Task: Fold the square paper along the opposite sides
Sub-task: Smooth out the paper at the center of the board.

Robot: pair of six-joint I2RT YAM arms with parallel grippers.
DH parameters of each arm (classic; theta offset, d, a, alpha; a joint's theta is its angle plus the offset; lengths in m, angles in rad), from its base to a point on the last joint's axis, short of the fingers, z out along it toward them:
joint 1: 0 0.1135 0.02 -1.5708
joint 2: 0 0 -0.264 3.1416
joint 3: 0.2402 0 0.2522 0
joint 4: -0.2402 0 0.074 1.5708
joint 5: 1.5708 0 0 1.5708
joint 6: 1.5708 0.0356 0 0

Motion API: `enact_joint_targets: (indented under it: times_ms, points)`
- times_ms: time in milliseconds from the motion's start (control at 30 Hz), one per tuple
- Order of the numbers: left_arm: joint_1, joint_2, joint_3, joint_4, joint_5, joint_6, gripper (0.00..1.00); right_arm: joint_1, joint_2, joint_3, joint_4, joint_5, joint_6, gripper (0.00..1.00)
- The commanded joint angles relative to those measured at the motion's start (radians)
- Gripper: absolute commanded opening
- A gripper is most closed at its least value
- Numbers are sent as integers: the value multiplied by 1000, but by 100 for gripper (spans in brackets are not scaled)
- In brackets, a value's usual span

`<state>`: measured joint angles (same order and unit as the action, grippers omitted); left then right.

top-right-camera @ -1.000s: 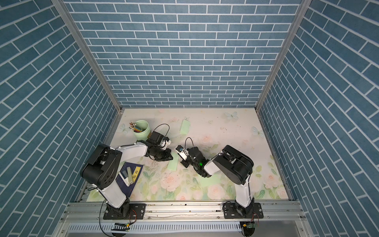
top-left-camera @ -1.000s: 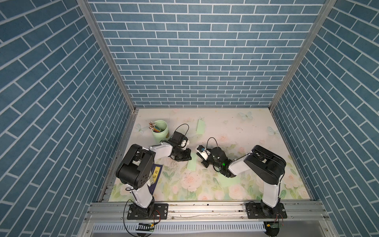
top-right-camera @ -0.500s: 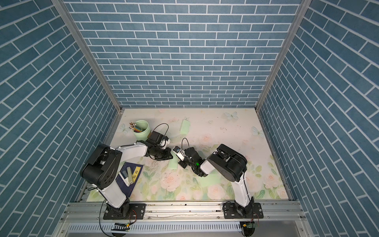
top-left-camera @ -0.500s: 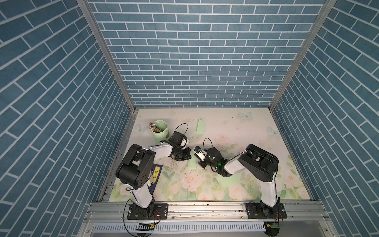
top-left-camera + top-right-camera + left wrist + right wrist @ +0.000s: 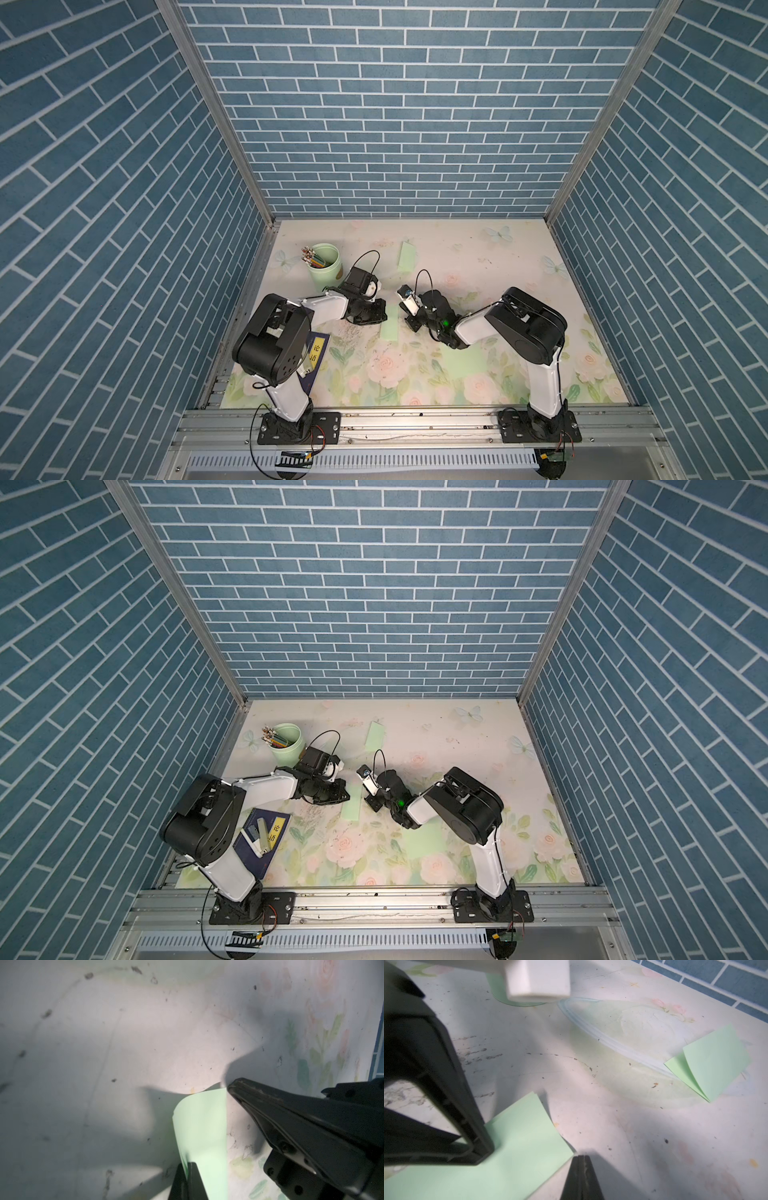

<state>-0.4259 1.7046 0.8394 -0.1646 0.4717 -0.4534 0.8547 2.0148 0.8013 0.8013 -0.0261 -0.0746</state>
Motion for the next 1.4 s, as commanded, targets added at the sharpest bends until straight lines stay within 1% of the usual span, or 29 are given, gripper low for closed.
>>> enact_joint_targets:
  times_ms: [0,100,167,233,367,600,833,1100,1367]
  points:
    - [-2,-16,-30,-13,-43,-34,0,-22,-41,-29,-99,57,4,0]
    - [-2,-29,-44,12,-53,-87,0,-23,-111,-70,-3,-20,42,0]
    - [-6,-43,-61,45,-53,-124,0,-6,-132,-96,85,-44,81,0]
    - [-11,-51,-65,57,-62,-148,0,28,-126,-88,130,-39,88,0]
    - [-16,-59,-71,79,-74,-180,0,60,-65,-24,145,-35,101,0]
    - [-16,-64,-72,94,-79,-199,0,76,50,75,48,-42,142,0]
    - [-16,-67,-72,97,-81,-200,0,68,104,92,-54,1,167,0]
    - [-16,-60,-100,111,-89,-202,0,24,105,114,-162,41,177,0]
    - [-16,-67,-120,120,-108,-204,0,-4,99,115,-207,80,190,0]
